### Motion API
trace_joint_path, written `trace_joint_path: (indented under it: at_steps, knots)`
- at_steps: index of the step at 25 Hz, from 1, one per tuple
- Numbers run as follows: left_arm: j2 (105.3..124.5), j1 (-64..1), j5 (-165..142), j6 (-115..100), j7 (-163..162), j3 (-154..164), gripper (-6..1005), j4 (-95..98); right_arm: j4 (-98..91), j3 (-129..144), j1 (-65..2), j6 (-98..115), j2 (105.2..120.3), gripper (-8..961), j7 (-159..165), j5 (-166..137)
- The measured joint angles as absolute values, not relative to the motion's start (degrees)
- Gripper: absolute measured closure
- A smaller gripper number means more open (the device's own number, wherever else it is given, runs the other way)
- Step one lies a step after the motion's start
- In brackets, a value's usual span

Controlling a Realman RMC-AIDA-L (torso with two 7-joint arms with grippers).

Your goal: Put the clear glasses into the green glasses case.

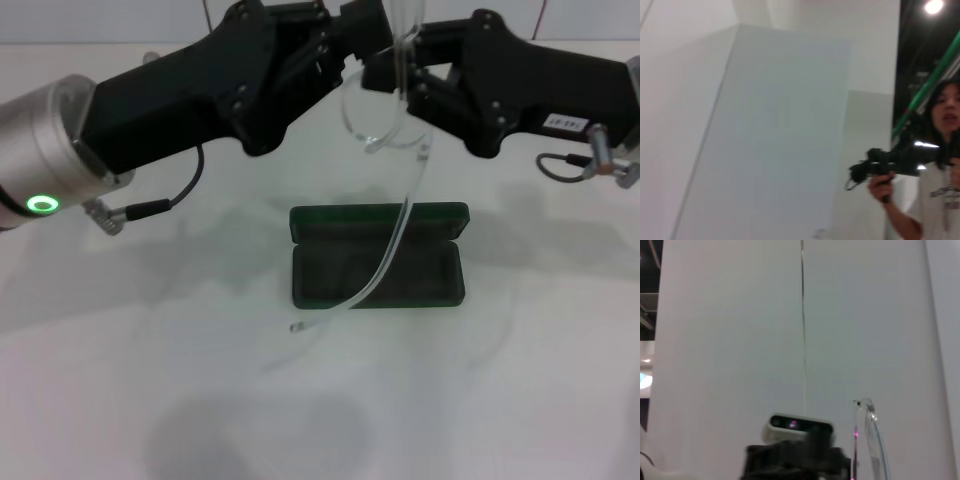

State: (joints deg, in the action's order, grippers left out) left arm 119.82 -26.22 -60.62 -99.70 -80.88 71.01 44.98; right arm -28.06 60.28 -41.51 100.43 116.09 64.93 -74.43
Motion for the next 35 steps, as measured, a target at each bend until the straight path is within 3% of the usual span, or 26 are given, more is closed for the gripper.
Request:
trace_joint_path:
  at_steps: [12,18,25,35]
  knots:
    - [119.29,-24.71,-61.14,-106.4,-82.74,67.69,961,45.09,-35.25,56.24,-31.34,107.71,115.18,838,65.66,-65.22]
    - [119.48,-24.7,-64.01,-106.51,-82.77,68.4,961,44.95,-31.18,52.3,-28.94,116.69,115.49,838,66.21,-50.5]
    - [119.53,-25.6,-64.85,-106.61,-82.71,72.33,961,45.23,-25.84,52.76,-31.18,120.19,115.72,838,66.17,-39.67]
    - [119.78,-30.18,-58.14,-106.79,-80.49,81.76,961,45.05,-17.33,61.21,-40.42,118.27,115.99,838,55.88,-39.76]
